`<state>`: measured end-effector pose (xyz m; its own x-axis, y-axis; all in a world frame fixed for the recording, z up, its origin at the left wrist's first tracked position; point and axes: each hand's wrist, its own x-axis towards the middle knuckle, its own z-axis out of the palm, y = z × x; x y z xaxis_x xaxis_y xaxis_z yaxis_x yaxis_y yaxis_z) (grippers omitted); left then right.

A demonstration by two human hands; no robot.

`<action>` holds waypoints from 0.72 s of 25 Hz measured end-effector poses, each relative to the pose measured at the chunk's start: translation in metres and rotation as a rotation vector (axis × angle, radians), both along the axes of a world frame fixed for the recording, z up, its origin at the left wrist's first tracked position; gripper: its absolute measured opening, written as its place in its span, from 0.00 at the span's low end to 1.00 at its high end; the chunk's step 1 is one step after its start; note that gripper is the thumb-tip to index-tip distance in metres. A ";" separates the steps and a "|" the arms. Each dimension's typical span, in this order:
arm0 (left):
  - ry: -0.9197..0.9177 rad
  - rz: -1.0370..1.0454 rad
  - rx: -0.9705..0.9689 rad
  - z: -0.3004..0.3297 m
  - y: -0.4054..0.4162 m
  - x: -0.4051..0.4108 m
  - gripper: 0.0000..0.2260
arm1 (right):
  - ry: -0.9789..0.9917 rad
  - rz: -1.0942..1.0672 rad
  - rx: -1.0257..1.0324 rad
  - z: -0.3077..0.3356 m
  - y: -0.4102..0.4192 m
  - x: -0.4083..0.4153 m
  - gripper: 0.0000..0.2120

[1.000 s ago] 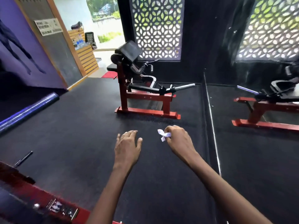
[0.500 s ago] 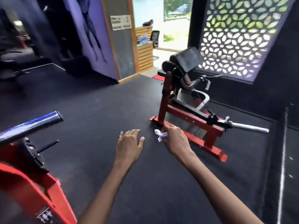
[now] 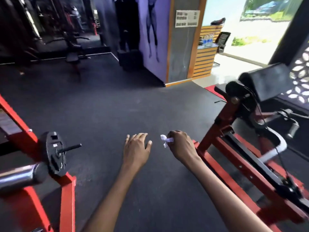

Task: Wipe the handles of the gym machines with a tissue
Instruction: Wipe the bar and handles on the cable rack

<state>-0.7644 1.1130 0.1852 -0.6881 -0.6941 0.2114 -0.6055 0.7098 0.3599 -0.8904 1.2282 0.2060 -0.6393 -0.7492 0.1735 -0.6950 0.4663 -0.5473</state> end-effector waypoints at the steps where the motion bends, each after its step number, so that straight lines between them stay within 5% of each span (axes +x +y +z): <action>1: -0.007 0.027 0.001 0.000 -0.021 -0.015 0.19 | 0.005 0.023 0.023 0.002 -0.022 -0.016 0.11; 10: 0.001 0.228 0.001 0.000 -0.220 -0.134 0.19 | -0.077 0.238 -0.014 -0.003 -0.254 -0.149 0.17; 18: -0.050 0.537 -0.051 0.018 -0.413 -0.216 0.19 | 0.068 0.519 0.022 0.008 -0.499 -0.259 0.13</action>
<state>-0.9801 0.7004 0.2028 -0.2491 -0.9407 0.2303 -0.9037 0.3113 0.2941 -1.1492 0.7295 0.2136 -0.1709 -0.9683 0.1824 -0.8712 0.0621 -0.4869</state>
